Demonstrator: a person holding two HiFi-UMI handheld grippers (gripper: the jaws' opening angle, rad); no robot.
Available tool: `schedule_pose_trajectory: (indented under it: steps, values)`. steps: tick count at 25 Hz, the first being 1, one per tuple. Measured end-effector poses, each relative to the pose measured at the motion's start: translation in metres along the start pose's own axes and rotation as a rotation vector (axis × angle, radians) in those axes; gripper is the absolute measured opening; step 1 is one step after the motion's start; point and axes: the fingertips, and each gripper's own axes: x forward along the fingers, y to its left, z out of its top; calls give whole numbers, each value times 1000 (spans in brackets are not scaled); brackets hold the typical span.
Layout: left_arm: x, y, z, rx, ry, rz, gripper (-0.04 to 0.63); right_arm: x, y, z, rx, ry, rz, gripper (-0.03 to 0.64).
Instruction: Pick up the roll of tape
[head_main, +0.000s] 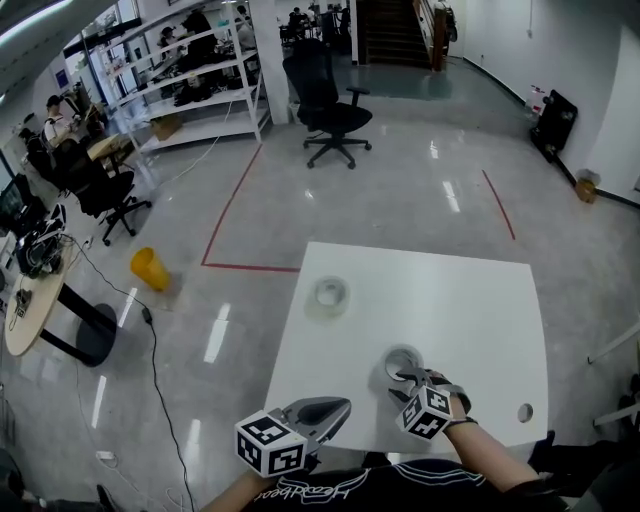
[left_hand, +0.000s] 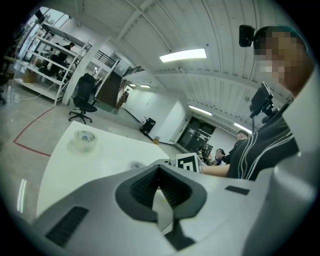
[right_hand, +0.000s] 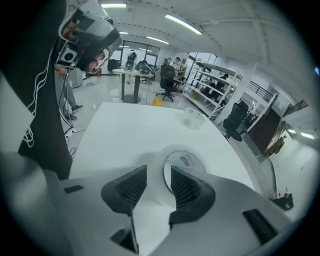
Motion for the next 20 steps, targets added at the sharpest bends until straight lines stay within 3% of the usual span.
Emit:
schedule_pose_trajectory:
  steps: [10, 20]
  values:
    - [-9, 3, -2, -18, -13, 13, 3, 15, -1, -7, -71, 60, -5, 135]
    - [-5, 3, -7, -34, -12, 1, 3, 18, 2, -7, -87, 94, 76, 110]
